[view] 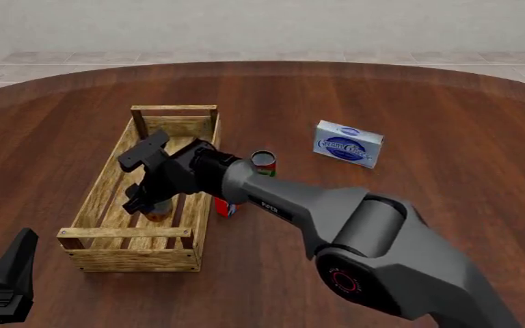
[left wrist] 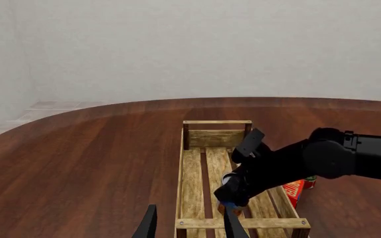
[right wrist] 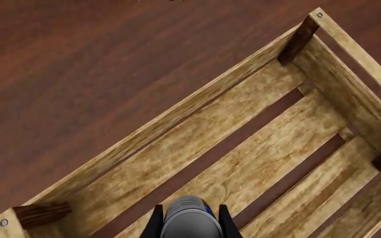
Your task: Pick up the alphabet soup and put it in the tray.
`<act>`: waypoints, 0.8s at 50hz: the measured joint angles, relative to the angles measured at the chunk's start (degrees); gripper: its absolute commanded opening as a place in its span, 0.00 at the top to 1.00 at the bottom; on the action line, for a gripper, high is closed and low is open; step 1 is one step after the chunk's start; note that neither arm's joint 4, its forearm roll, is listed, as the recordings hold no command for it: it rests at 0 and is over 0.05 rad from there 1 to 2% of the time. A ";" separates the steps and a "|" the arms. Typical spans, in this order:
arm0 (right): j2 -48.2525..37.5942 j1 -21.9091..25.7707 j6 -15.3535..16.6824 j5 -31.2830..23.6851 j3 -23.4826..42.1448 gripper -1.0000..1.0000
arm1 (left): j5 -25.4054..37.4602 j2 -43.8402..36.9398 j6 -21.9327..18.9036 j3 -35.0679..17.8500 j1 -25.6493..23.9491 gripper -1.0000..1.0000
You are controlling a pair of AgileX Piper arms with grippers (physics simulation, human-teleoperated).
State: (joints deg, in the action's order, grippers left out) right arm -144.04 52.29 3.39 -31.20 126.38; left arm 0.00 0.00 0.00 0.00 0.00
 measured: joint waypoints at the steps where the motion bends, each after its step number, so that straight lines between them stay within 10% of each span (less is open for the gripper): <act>1: -0.05 -0.01 0.02 -0.07 0.11 1.00 | 0.00 0.00 0.00 0.00 0.00 0.00; 3: -0.16 -0.04 0.02 -0.23 0.35 1.00 | 0.00 0.00 0.00 0.00 0.00 0.00; 4: -0.21 -0.06 0.02 -0.30 0.46 0.00 | 0.00 0.00 0.00 0.00 0.00 0.00; 40: 4.70 -0.69 -0.39 1.12 -3.24 0.00 | 0.00 0.00 0.00 0.00 0.00 0.00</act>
State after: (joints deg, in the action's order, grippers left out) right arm -139.34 51.60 3.00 -30.08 123.14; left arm 0.00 0.00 0.00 0.00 0.00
